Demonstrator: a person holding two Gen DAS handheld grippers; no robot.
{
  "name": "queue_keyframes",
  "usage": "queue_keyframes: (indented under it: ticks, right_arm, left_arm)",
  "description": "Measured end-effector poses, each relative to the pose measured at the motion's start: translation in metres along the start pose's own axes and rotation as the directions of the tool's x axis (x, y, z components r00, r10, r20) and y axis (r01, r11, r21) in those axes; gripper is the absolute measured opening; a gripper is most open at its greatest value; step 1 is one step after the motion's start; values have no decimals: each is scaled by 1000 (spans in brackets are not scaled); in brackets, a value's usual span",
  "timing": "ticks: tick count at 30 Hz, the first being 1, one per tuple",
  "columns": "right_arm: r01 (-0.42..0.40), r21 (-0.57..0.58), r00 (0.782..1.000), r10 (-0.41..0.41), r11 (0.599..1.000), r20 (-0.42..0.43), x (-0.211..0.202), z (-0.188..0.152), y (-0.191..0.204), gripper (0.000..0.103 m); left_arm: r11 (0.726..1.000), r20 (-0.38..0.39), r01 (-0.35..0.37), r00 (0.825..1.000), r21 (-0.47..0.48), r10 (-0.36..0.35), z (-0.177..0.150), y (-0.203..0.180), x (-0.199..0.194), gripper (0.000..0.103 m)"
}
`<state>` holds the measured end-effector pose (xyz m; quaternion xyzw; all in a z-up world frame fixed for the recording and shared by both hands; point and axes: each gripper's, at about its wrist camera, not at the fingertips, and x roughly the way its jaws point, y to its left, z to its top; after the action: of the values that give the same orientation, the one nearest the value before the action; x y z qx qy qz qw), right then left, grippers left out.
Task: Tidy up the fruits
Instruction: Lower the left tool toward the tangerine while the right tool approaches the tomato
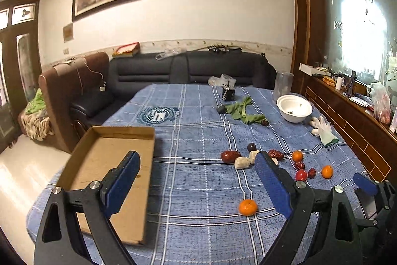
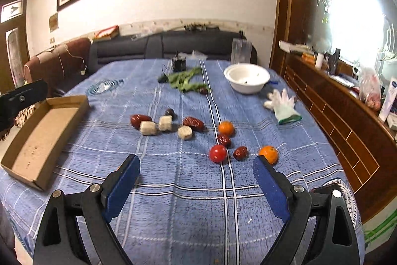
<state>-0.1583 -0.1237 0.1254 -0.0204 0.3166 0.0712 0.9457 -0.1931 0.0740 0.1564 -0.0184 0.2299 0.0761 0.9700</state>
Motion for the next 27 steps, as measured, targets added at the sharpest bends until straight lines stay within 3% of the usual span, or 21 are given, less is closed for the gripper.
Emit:
queue_keyframes:
  ticks: [11,21,27]
  right_arm:
    - [14,-26,993,-10,1000,115,-51,-4,6,98]
    - [24,6,984,-25,1000,178,-65,-8,-1,101]
    - [103,-28,975,-95,994,203,-68,-3,-20,101]
  left_arm:
    - [1000,56,13,998,-28,-11,-3,12,-41,94]
    - [1000,78,-3,997,-27,5,-2,14,-56,96]
    - [999,141,-25,990,-40,30,28,44,-78,99]
